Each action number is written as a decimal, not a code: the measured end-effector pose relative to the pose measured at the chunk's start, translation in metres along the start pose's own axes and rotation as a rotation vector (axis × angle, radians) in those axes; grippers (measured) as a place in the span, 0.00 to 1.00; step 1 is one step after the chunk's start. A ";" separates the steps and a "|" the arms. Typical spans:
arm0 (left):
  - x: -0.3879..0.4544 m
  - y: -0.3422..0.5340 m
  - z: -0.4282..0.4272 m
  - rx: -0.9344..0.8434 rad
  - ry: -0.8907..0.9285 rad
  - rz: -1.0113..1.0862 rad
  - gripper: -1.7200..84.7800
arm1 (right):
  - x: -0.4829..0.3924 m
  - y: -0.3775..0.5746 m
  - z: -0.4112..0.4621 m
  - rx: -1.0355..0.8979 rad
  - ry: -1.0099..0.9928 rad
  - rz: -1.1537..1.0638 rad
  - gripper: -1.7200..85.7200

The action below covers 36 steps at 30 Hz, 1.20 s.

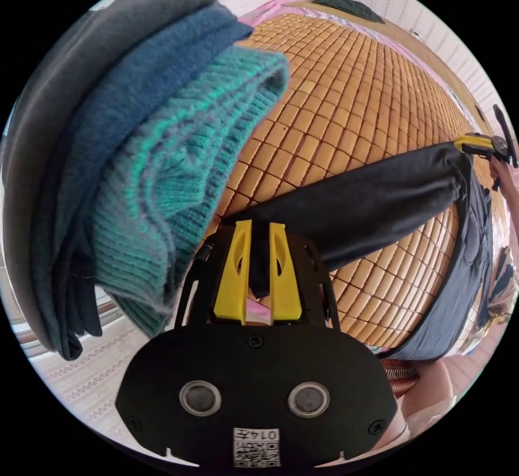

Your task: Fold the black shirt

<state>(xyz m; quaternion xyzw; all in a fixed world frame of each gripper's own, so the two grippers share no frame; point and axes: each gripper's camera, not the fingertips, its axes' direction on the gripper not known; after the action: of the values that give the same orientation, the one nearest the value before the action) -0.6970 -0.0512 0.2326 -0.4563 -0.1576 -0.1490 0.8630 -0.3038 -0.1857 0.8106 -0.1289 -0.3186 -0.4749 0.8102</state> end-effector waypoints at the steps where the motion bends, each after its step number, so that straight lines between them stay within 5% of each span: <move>1: 0.002 -0.001 0.001 -0.009 0.003 0.007 0.05 | 0.000 0.001 -0.001 -0.004 0.013 -0.002 0.04; 12: 0.040 -0.012 0.002 0.032 -0.133 0.012 0.01 | 0.013 0.016 -0.041 0.022 -0.027 0.025 0.01; 19: 0.070 0.016 -0.050 0.139 0.098 -0.048 0.01 | 0.058 0.129 -0.115 0.349 -0.116 0.362 0.02; 27: 0.209 -0.005 -0.084 0.292 0.155 0.453 0.01 | 0.085 0.346 -0.164 0.229 0.135 0.716 0.12; 32: 0.297 -0.065 -0.073 0.381 0.220 0.612 0.02 | 0.119 0.375 -0.167 0.172 0.109 0.775 0.14; 36: 0.345 -0.114 -0.043 0.288 0.214 0.611 0.05 | 0.137 0.361 -0.159 0.159 0.136 0.737 0.12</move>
<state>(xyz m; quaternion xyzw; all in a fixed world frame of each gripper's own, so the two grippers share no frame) -0.4243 -0.1874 0.4352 -0.3376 0.0581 0.0929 0.9349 0.1140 -0.1753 0.8103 -0.1397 -0.2323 -0.1328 0.9534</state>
